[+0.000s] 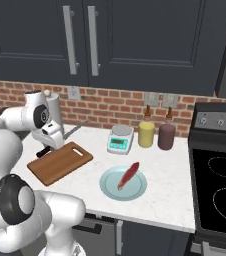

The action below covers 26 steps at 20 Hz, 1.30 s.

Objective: Pick up the knife from the drawer and place it on the cutting board. Then place the meat from the plate to the cutting board.

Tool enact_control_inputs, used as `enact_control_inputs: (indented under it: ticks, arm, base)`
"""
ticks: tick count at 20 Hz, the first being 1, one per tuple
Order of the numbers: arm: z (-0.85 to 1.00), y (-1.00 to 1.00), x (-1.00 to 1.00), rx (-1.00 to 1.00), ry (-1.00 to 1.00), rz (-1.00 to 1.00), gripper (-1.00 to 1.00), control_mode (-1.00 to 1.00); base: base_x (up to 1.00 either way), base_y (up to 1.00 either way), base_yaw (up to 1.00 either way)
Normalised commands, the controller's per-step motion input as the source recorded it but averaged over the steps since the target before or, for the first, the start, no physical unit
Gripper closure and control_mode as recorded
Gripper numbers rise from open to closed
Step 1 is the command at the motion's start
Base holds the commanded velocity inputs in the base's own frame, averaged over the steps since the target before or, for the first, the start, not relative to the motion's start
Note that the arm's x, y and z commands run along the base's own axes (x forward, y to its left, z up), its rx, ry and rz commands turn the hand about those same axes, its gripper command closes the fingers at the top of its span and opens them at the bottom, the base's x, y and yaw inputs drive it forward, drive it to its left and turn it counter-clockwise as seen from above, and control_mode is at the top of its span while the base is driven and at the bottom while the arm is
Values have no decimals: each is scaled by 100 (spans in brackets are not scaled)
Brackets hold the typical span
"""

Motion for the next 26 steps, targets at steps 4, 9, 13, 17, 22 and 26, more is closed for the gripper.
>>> enact_control_inputs:
  ticks: [4,9,13,17,22,26]
  arm:
    - [-50,14,31,0,4,0,100,-100]
    - [-61,30,33,0,4,0,100,-100]
    - [-66,30,41,0,12,0,100,-100]
    - [-65,23,50,0,13,0,100,-100]
    - [-44,11,41,0,6,0,-100,-100]
    - [0,0,7,0,0,0,-100,-100]
  base:
    - [0,0,0]
    - [0,0,0]
    - [0,0,0]
    - [0,0,0]
    - [0,0,0]
    - [0,0,0]
